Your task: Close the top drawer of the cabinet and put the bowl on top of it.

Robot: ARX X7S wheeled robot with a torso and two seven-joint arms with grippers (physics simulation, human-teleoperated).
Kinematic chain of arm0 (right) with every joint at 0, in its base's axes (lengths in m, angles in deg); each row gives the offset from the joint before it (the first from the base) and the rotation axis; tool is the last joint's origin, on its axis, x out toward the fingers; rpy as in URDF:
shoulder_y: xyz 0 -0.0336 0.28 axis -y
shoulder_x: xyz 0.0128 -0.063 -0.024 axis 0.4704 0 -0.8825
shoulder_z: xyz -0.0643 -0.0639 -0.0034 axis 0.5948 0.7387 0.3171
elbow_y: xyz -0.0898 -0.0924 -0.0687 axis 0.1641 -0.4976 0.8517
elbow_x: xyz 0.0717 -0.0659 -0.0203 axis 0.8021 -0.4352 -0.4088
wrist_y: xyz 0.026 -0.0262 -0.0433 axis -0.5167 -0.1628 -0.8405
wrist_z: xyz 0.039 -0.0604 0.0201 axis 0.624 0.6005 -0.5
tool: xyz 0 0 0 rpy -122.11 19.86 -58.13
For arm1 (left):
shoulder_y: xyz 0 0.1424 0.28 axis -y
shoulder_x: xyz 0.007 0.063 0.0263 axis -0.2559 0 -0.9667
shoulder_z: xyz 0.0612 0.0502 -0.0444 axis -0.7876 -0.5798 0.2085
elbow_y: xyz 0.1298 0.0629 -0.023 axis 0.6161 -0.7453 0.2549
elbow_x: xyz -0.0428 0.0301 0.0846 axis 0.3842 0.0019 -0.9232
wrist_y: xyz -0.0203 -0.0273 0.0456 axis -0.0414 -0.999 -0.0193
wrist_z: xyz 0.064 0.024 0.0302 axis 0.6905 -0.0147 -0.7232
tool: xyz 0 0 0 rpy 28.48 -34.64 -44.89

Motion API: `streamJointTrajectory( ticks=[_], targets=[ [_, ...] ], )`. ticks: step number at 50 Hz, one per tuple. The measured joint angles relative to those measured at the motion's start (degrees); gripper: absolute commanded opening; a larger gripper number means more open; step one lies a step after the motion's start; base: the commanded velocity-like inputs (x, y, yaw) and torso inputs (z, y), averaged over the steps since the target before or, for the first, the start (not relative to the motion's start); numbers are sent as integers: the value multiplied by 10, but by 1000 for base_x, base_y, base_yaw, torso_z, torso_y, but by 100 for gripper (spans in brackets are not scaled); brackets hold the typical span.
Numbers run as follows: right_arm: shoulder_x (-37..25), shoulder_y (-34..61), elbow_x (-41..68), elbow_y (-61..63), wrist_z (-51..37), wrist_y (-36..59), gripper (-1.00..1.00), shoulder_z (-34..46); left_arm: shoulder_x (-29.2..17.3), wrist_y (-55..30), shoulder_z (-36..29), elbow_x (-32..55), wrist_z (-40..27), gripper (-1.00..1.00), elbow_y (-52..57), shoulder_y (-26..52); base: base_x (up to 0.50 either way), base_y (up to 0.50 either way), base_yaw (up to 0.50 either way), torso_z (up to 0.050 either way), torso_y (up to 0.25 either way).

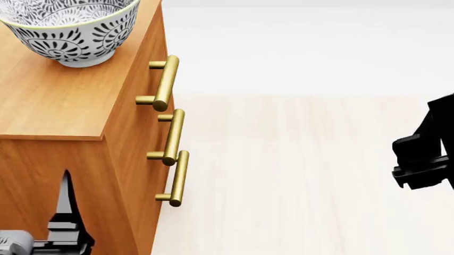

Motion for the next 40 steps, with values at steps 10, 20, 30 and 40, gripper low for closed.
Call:
streamJointTrajectory(
  ticks=[10,20,30,40],
  targets=[
    [-21,-43,-7,1,-10,-44,100,13,1,11,-3,-5,-1,100,-3,-7,0,0,0,0,0],
    [-30,-71,-12,-2,-15,-74,100,21,0,18,-5,-9,-3,100,-2,-12,0,0,0,0,0],
    [-29,-97,-17,-10,-18,-101,100,28,-2,20,-5,-10,-6,100,2,-16,0,0,0,0,0],
    [-26,-132,-20,-28,-20,-140,100,38,-3,21,-5,-11,-8,100,3,-18,0,0,0,0,0]
  ],
)
